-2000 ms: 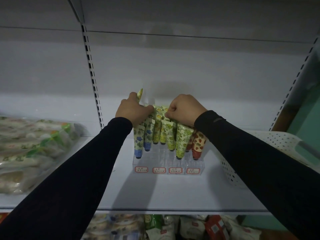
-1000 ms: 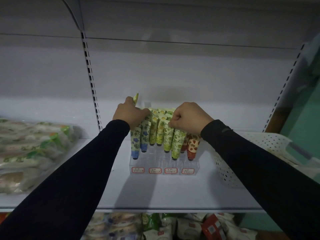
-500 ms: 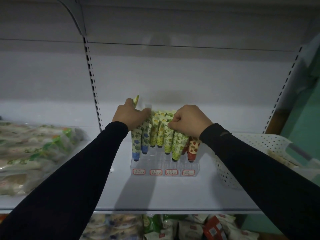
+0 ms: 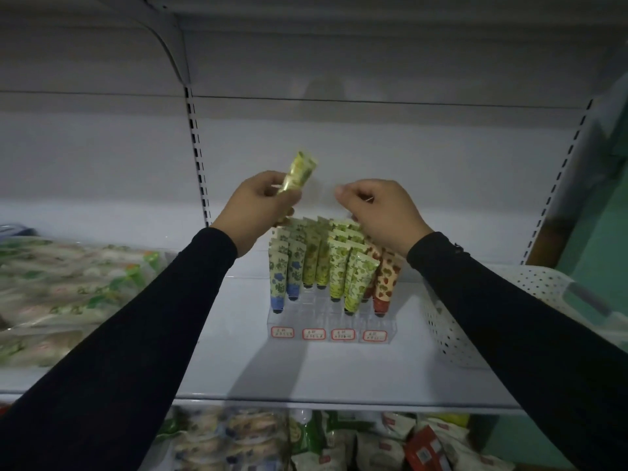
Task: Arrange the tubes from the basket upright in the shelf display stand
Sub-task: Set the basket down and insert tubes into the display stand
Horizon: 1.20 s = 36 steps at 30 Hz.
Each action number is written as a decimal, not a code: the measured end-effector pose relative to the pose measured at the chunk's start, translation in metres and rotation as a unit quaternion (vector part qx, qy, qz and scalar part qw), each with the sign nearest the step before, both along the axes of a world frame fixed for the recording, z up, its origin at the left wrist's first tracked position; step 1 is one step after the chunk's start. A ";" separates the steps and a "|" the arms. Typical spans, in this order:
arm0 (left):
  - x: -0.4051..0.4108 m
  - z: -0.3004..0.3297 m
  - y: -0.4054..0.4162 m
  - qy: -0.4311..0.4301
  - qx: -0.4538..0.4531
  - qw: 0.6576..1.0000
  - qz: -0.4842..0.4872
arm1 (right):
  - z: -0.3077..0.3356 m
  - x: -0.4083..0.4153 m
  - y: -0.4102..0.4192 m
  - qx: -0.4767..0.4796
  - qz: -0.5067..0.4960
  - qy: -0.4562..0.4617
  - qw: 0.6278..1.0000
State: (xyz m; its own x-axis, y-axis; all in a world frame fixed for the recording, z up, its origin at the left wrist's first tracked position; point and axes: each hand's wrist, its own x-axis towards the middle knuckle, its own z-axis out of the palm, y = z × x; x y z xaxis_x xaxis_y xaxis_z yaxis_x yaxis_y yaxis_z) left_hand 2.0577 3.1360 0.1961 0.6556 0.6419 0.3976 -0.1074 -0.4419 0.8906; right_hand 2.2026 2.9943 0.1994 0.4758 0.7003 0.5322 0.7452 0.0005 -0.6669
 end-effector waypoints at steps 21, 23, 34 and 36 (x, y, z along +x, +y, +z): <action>-0.070 -0.069 0.001 0.052 0.162 0.964 0.202 | -0.005 -0.012 -0.019 0.000 0.021 0.033 0.999; -0.079 -0.096 0.011 0.178 0.173 0.948 0.201 | -0.012 -0.012 -0.018 -0.014 -0.005 -0.010 1.000; -0.068 -0.170 0.003 0.430 0.312 0.843 0.081 | -0.029 -0.014 0.012 -0.110 -0.052 -0.153 0.981; -0.067 -0.171 0.003 0.434 0.316 0.840 0.080 | -0.031 -0.013 0.016 -0.123 -0.056 -0.170 0.976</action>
State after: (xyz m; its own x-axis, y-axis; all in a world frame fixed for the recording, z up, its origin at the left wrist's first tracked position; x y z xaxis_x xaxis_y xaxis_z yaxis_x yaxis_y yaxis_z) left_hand 1.9904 3.1388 0.0248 0.8001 0.5900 0.1087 0.5667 -0.8027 0.1858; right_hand 2.1892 3.0107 0.1685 0.3825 0.7799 0.4955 0.9093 -0.2227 -0.3515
